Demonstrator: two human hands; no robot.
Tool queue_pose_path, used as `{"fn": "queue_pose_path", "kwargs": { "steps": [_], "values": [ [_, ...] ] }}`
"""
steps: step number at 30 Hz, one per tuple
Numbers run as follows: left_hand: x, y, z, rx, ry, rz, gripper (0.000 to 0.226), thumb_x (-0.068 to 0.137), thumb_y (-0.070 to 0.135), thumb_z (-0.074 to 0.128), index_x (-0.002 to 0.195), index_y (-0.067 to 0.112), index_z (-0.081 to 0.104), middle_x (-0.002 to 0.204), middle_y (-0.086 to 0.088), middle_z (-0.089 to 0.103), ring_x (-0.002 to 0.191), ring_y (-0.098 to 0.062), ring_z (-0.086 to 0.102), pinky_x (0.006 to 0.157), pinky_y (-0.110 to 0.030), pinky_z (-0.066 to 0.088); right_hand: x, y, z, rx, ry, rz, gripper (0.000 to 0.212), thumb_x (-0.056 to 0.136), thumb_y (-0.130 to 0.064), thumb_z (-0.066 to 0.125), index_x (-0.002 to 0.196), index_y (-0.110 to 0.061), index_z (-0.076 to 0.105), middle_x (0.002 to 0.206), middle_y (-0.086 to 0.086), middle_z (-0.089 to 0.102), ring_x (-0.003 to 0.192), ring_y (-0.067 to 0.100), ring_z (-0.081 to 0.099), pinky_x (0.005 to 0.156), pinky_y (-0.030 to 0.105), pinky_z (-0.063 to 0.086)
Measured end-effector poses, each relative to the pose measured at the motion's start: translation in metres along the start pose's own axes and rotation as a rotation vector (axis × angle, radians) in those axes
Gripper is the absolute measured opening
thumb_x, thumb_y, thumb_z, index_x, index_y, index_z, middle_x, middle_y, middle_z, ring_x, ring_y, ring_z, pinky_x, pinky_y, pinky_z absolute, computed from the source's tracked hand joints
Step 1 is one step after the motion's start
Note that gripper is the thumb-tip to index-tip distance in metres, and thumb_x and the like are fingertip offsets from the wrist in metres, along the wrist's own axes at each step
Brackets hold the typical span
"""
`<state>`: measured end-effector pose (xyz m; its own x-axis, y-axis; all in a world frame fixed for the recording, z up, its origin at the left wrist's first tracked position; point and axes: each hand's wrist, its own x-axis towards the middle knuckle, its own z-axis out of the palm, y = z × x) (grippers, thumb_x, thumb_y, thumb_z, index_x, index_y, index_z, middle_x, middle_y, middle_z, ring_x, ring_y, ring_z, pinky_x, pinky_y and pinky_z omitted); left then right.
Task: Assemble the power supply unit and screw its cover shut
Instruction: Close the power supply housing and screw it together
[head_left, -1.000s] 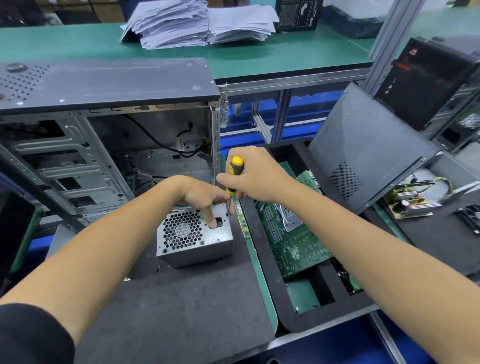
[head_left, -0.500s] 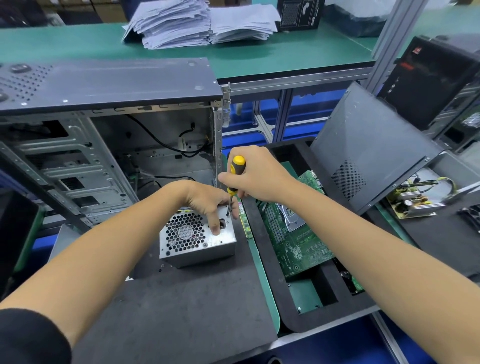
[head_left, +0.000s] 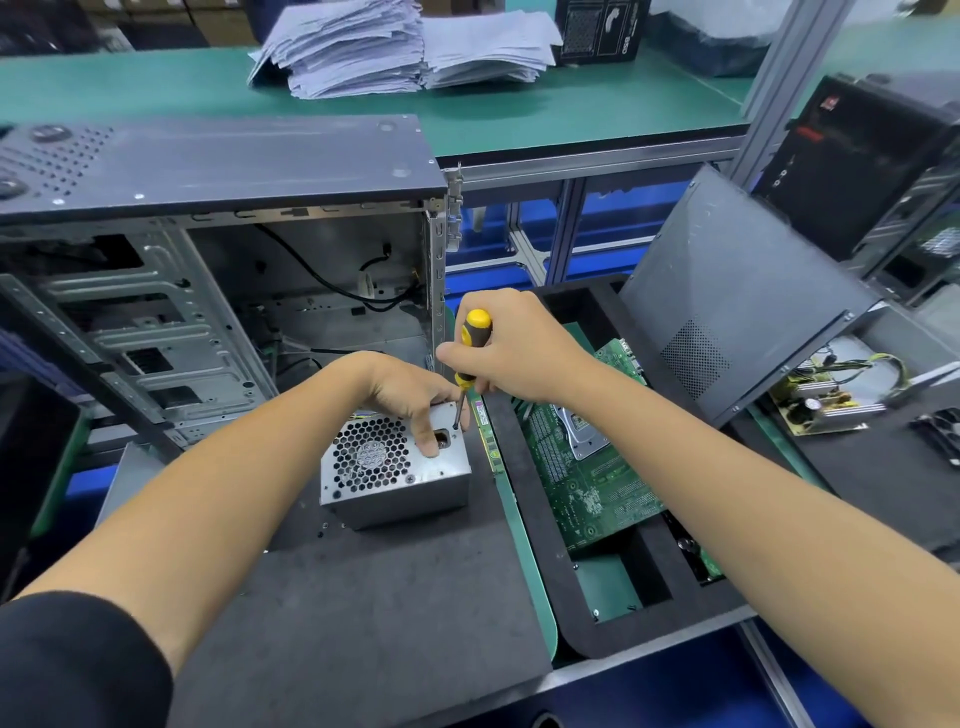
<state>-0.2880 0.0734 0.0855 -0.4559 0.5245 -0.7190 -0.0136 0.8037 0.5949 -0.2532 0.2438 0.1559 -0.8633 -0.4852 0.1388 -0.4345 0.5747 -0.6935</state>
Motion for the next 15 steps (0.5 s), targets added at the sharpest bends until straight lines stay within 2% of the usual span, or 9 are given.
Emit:
{"fn": "queue_pose_path", "kwargs": {
  "steps": [3,6,9,13,15],
  "values": [
    [0.001,-0.003,-0.002,-0.002,0.024,0.002,0.039,0.086,-0.004,0.064,0.12,0.008,0.05,0.094,-0.01,0.055,0.07,-0.011,0.055,0.069,-0.024,0.047,-0.001,-0.001,-0.001,-0.002,0.006,-0.002,0.026,0.085,-0.024,0.068,0.08,0.0,0.059,0.073,0.015,0.065,0.07,0.029,0.067,0.068,0.046,0.056],
    [0.003,-0.005,-0.001,-0.002,0.048,-0.005,0.035,0.089,-0.003,0.059,0.121,-0.001,0.046,0.095,-0.016,0.054,0.078,-0.021,0.05,0.07,-0.03,0.044,-0.001,0.001,-0.002,0.004,0.007,0.0,0.025,0.085,-0.023,0.068,0.081,0.0,0.059,0.073,0.014,0.066,0.066,0.026,0.067,0.066,0.045,0.056],
    [0.004,-0.005,-0.001,0.008,0.048,-0.015,0.032,0.09,-0.003,0.056,0.119,-0.005,0.045,0.091,-0.016,0.054,0.079,-0.023,0.048,0.072,-0.036,0.041,0.0,0.002,-0.002,-0.004,0.006,-0.002,0.025,0.085,-0.024,0.068,0.081,0.0,0.059,0.071,0.013,0.065,0.066,0.026,0.067,0.067,0.044,0.056],
    [0.009,-0.001,-0.004,0.12,0.056,-0.029,0.027,0.093,0.003,0.056,0.118,-0.001,0.045,0.095,-0.013,0.054,0.079,-0.02,0.052,0.075,-0.033,0.046,0.002,0.004,-0.003,-0.004,-0.005,-0.001,0.026,0.085,-0.023,0.068,0.081,0.0,0.059,0.07,0.013,0.065,0.058,0.019,0.066,0.064,0.043,0.056],
    [0.011,0.003,-0.006,0.206,0.054,-0.03,0.025,0.094,0.007,0.056,0.116,0.008,0.047,0.097,-0.007,0.054,0.079,-0.017,0.053,0.074,-0.029,0.046,0.002,0.005,-0.002,-0.008,-0.005,0.0,0.026,0.085,-0.023,0.068,0.08,0.001,0.059,0.071,0.014,0.065,0.06,0.021,0.067,0.065,0.044,0.056]
  ]
}}
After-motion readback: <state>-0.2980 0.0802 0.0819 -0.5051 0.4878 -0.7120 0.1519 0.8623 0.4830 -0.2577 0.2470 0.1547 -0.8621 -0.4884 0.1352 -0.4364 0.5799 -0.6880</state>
